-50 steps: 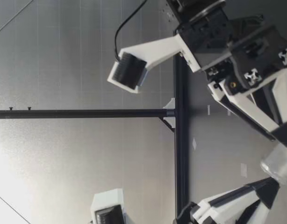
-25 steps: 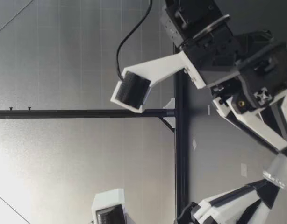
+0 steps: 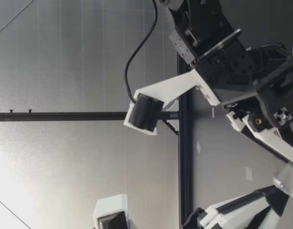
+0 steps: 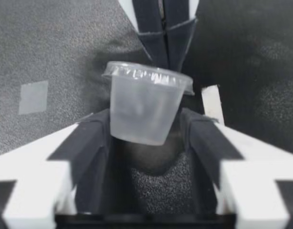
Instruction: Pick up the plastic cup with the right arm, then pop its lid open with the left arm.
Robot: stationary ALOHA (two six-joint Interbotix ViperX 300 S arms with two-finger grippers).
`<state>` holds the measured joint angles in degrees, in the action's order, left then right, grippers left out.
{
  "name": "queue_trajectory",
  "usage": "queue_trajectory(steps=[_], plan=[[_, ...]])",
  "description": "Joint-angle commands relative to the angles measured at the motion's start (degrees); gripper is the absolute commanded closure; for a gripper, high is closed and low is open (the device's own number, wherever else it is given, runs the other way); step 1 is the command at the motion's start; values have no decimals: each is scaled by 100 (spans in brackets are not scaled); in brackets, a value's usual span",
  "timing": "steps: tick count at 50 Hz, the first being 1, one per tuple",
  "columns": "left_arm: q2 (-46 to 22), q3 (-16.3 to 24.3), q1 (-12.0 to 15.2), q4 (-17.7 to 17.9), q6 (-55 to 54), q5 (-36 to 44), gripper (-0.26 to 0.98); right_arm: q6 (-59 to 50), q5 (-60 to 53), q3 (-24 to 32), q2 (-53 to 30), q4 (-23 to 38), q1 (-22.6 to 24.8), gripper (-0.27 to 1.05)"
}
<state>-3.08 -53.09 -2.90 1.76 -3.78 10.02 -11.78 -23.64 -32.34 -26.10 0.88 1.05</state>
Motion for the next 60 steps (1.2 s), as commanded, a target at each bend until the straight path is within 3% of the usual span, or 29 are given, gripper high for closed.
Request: queue_trajectory(steps=[1, 13, 26, 32, 36, 44, 60], plan=[[53, 62, -9, 9, -9, 53, 74, 0, 44, 105, 123, 0, 26, 29], [396, 88, -9, 9, 0, 70, 74, 18, 167, 53, 316, 9, 26, 53], [1485, -202, -9, 79, -88, 861, 67, 79, -26, -756, 1257, 9, -26, 55], [1986, -589, -9, 387, -598, 2101, 52, 246, -729, -1415, 2188, 9, -26, 55], [2136, -993, -9, 396, -1318, 3366, 35, 369, -1608, -1890, 2786, 9, -26, 55], [1960, -1441, -9, 404, -2927, 4957, 5, 782, -3182, -2399, 3120, 9, -44, 55], [844, -580, -9, 360, -5414, 5036, 15, 1723, -3832, -1740, 2101, 9, -88, 55]])
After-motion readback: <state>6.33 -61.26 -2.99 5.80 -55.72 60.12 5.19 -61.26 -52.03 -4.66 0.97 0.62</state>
